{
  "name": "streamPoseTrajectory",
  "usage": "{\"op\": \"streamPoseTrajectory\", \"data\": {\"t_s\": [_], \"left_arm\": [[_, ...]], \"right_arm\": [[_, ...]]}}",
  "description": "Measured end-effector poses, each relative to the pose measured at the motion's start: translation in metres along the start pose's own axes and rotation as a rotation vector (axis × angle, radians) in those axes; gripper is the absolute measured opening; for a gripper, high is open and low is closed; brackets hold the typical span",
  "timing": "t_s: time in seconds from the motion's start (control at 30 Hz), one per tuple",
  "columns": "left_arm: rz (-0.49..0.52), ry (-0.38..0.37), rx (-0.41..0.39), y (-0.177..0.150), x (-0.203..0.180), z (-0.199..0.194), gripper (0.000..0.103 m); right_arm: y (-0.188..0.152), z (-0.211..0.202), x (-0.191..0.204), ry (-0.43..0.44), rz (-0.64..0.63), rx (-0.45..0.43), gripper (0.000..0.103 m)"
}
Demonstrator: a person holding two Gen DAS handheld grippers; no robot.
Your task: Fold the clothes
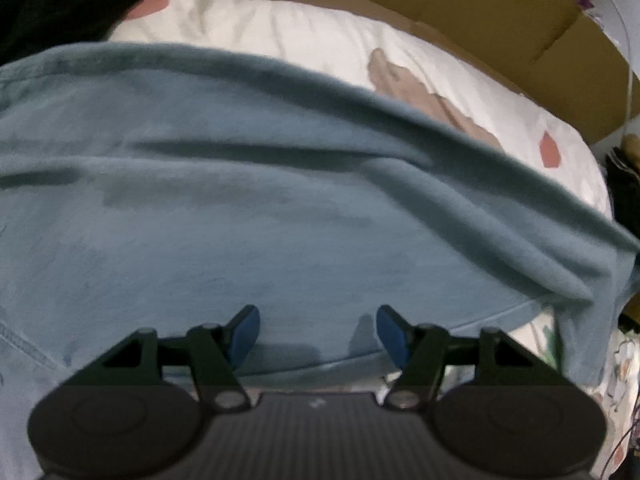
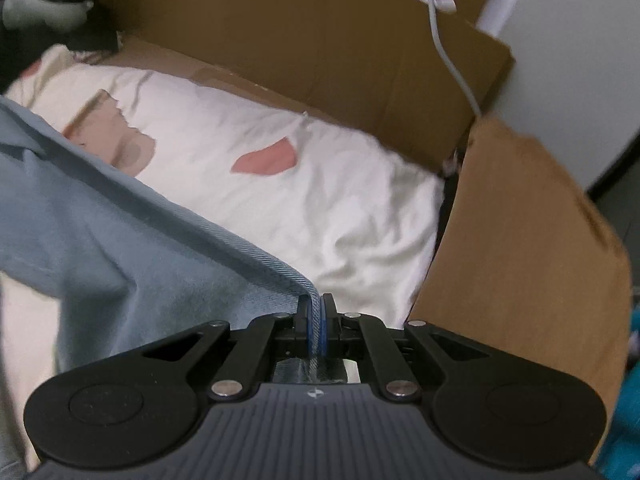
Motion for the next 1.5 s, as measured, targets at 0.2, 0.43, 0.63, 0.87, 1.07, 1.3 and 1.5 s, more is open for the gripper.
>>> {"op": "streamPoseTrajectory", "data": {"t_s": [0.2,0.43,0.63,0.87,1.07,1.3,1.5], "left_arm": [[-0.021,0.006,-0.018,-0.003,0.020,-0.001,0.068],[-0.119,0.002,-0.073,0.026,0.054,-0.017,0.068],[-0.196,0.045,-0.158,0.060,0.093,-0.032,0.069],[-0.258,0.079,-0.245,0.100,0.128,-0.029,0.069],[-0.282,0.100,-0.257,0.116,0.142,-0.013,0.069],[-0.283,0.130,-0.266,0.132,0.150,0.006,0.071],[-0.257,0.146,-0.292,0.150,0.148,0.015,0.086]], "right_arm": [[0.036,0.028,-0.010,-0.063,-0.102,0.029,0.001],[0.067,0.059,-0.024,-0.120,-0.131,0.032,0.001],[0.091,0.077,-0.029,-0.166,-0.182,0.033,0.001],[0.108,0.113,-0.033,-0.185,-0.220,0.078,0.001],[0.113,0.140,-0.033,-0.177,-0.227,0.118,0.001],[0.113,0.166,-0.030,-0.173,-0.216,0.140,0.001],[0.109,0.181,-0.030,-0.164,-0.210,0.147,0.001]]}}
Point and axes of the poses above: each gripper's, at about its wrist camera, not at the fingertips, and z roughly the way its jaws point, x to its left, y to its top, the point moved 8 cm from there along z, roughly the way its jaws point, and after that the axes turned 3 degrees about -z, right-handed, at the moved point
